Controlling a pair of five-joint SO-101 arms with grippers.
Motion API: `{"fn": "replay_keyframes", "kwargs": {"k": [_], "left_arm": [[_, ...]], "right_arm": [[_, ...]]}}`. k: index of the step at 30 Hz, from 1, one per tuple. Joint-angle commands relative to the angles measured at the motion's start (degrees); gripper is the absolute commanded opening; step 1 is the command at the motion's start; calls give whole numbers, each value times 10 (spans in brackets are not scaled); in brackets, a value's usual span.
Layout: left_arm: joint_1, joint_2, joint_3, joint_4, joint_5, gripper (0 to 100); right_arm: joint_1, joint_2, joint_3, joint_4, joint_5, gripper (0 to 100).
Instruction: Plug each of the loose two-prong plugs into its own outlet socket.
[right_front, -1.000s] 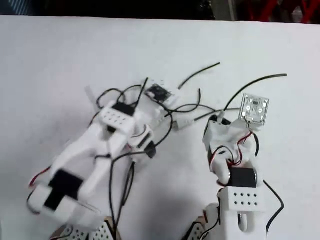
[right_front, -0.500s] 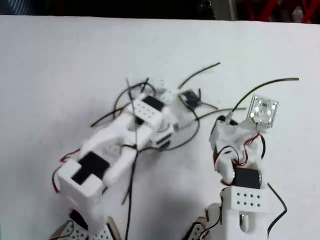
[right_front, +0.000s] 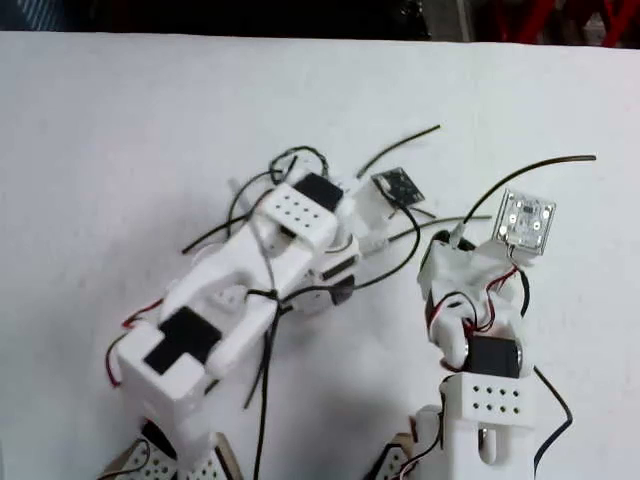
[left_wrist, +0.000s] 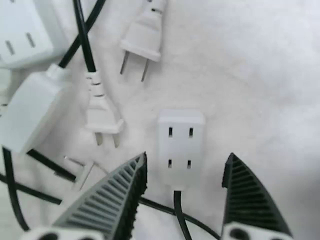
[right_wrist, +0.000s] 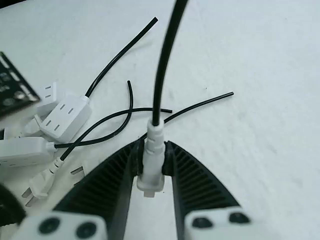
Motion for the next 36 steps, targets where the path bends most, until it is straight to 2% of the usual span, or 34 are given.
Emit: {"fn": "replay_keyframes", "kwargs": {"k": [1, 7, 14, 23, 26, 31, 36], "left_arm": [[-34, -124, -11, 33, 3, 236], [-120, -312, 112, 4, 48, 234], [-248, -563, 376, -93, 48, 234], [-413, -850, 665, -151, 47, 237], [-440, -925, 727, -151, 45, 237], [-450, -1025, 790, -151, 45, 238], [-442, -1076, 767, -178, 69, 238]], "right_arm": [[-32, -13, -7, -11, 1, 18], [-111, -13, -6, -7, 3, 18], [-211, -8, -4, -7, 68, 18], [-310, -7, -4, -11, 72, 17], [-329, -7, -1, -29, 75, 17], [-335, -7, 66, -125, 120, 17], [-365, -13, 62, -102, 114, 17]]}}
